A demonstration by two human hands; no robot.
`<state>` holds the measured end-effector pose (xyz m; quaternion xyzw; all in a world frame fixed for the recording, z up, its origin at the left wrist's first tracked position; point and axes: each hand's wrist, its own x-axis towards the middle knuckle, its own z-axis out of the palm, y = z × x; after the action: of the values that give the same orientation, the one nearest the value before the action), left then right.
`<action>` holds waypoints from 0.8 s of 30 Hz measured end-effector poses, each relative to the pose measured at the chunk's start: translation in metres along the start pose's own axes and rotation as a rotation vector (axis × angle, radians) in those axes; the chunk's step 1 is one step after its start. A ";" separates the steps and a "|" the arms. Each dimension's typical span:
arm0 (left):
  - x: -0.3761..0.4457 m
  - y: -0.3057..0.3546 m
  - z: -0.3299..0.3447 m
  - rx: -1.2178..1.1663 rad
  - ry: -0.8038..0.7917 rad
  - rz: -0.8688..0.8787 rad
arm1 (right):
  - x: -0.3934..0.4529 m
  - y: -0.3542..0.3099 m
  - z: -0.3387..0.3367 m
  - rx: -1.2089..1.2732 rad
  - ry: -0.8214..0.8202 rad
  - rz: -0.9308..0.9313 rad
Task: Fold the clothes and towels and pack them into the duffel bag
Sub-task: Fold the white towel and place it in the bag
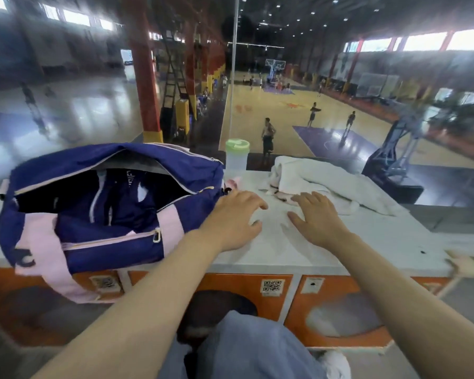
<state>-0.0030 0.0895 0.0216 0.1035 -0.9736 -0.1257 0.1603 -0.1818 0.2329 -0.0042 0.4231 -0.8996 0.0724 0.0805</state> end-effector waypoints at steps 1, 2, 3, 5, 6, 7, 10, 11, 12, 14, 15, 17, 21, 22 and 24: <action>0.001 0.005 0.007 -0.003 -0.006 0.015 | 0.005 0.011 0.004 -0.005 -0.007 0.053; -0.001 0.008 0.014 0.006 -0.012 0.029 | 0.010 0.019 0.008 0.013 -0.012 0.110; -0.004 0.009 0.022 0.028 -0.014 0.048 | 0.017 0.024 0.012 0.051 -0.016 0.166; -0.011 0.007 0.037 0.064 -0.014 0.085 | 0.031 0.028 0.019 0.169 -0.042 0.261; -0.014 0.005 0.042 0.053 -0.007 0.089 | 0.037 0.027 0.022 0.222 -0.066 0.302; -0.014 0.002 0.045 0.028 0.006 0.082 | 0.042 0.025 0.025 0.235 -0.096 0.338; -0.009 -0.005 0.049 -0.025 0.061 0.069 | 0.048 0.017 0.039 0.040 -0.086 0.370; -0.008 -0.005 0.051 -0.031 0.066 0.071 | 0.046 0.014 0.044 -0.012 -0.042 0.372; -0.006 -0.005 0.053 -0.038 0.065 0.073 | 0.044 0.011 0.048 -0.037 0.002 0.373; -0.004 -0.004 0.055 -0.044 0.058 0.072 | 0.039 0.006 0.049 -0.046 0.051 0.367; -0.003 -0.003 0.055 -0.043 0.050 0.065 | 0.036 0.005 0.048 -0.053 0.055 0.355; -0.001 -0.002 0.055 -0.046 0.019 0.026 | 0.028 0.001 0.044 -0.066 0.059 0.324; -0.001 -0.007 0.058 -0.129 -0.032 -0.125 | -0.001 -0.015 0.039 0.039 0.096 0.280; -0.001 -0.006 0.058 -0.178 -0.011 -0.164 | -0.009 -0.019 0.038 0.074 0.110 0.275; -0.001 -0.003 0.056 -0.298 0.060 -0.238 | -0.026 -0.027 0.037 0.143 0.157 0.270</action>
<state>-0.0203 0.0985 -0.0312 0.1969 -0.9198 -0.2832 0.1869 -0.1479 0.2277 -0.0439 0.2961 -0.9318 0.1790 0.1099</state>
